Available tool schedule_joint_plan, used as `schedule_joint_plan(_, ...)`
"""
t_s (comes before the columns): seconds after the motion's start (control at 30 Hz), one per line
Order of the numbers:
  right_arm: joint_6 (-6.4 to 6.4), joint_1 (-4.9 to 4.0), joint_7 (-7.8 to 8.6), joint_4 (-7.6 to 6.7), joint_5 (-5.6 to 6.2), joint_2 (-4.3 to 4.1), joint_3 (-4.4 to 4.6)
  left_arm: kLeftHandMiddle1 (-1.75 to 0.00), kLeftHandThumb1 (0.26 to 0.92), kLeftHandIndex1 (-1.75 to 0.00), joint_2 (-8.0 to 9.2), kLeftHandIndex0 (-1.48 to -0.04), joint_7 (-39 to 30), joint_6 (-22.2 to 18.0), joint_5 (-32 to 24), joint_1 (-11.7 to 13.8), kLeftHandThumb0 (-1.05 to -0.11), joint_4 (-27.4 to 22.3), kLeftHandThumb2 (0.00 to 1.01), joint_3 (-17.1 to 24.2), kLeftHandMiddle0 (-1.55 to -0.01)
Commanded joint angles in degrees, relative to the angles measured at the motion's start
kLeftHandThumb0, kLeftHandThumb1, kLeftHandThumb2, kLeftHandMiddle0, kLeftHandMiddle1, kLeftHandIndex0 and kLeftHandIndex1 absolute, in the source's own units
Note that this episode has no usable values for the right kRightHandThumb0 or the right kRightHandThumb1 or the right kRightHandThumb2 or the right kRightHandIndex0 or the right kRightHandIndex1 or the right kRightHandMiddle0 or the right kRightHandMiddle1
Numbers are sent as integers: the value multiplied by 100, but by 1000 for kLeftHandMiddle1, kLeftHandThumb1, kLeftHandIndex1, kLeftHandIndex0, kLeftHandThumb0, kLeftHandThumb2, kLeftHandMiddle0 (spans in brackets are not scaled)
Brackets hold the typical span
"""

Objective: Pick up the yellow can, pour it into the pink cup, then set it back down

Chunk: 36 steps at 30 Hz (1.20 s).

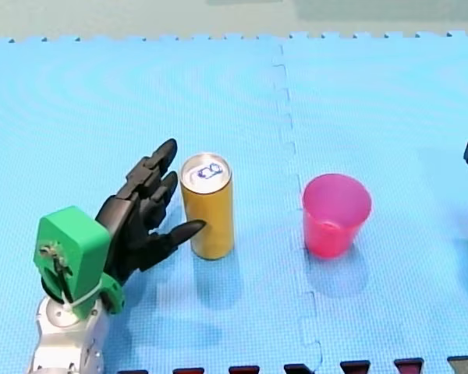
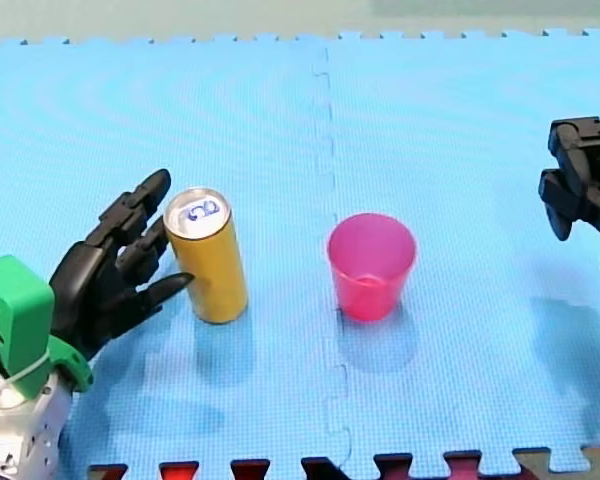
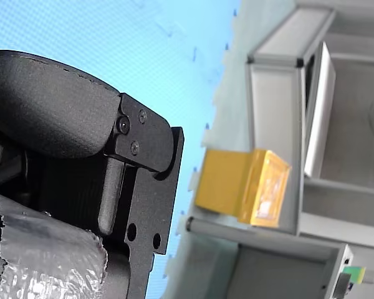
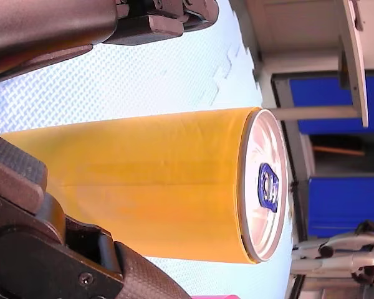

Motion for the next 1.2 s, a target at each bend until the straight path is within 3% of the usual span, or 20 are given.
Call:
schedule_joint_plan(0.0,-26,-30,-3,0,15,-32,-18,-4,694,-1,1,-145,-11,-64,-3,-80,-891,122,0,33,-87)
schedule_joint_plan(1.17,-9,28,-94,-83,-12,-17,35,0,659,0,-133,-138,-120,14,228,-428,-801,580,0,-91,-73)
